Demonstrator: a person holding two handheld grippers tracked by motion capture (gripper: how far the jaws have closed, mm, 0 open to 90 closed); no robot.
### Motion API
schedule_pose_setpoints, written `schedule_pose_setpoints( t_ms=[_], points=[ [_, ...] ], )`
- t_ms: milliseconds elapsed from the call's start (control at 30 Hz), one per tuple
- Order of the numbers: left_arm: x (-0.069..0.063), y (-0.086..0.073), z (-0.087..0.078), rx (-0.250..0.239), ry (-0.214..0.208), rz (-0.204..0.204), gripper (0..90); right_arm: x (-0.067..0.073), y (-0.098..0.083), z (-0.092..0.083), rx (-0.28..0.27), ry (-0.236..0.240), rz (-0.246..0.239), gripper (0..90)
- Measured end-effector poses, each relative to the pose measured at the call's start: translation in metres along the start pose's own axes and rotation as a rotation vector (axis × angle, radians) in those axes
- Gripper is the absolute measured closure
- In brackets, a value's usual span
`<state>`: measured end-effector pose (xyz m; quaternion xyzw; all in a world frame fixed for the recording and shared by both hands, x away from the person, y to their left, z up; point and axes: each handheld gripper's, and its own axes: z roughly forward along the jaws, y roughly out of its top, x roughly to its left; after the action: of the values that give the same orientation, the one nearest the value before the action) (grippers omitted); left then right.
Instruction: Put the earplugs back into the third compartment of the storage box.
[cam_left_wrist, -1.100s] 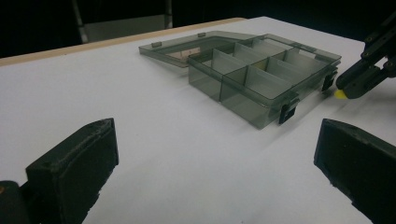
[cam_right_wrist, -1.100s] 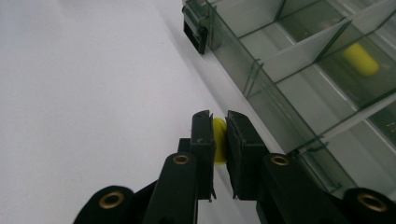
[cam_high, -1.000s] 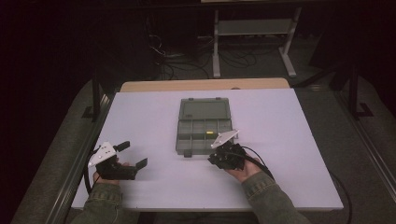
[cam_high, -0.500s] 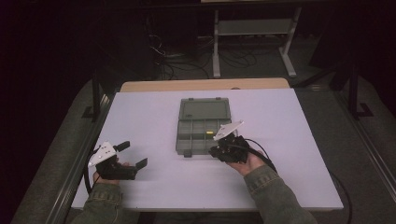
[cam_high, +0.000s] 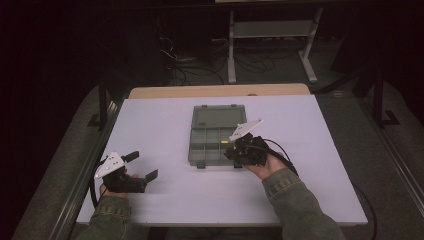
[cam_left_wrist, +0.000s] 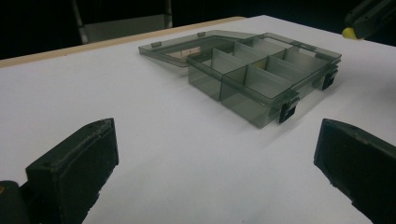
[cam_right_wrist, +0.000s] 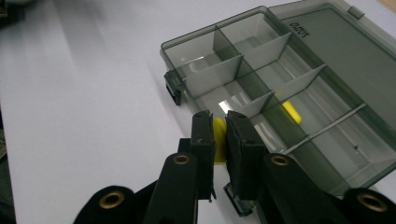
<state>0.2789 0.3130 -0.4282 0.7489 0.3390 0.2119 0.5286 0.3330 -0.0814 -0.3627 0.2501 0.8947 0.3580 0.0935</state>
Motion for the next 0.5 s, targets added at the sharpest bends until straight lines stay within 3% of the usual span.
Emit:
schedule_pose_setpoints(
  t_ms=[500],
  points=[
    [-0.001, 0.0, 0.001, -0.002, -0.009, 0.003, 0.0, -0.021, 0.029, 0.005, 0.012, -0.026, -0.009, 80.4]
  ],
)
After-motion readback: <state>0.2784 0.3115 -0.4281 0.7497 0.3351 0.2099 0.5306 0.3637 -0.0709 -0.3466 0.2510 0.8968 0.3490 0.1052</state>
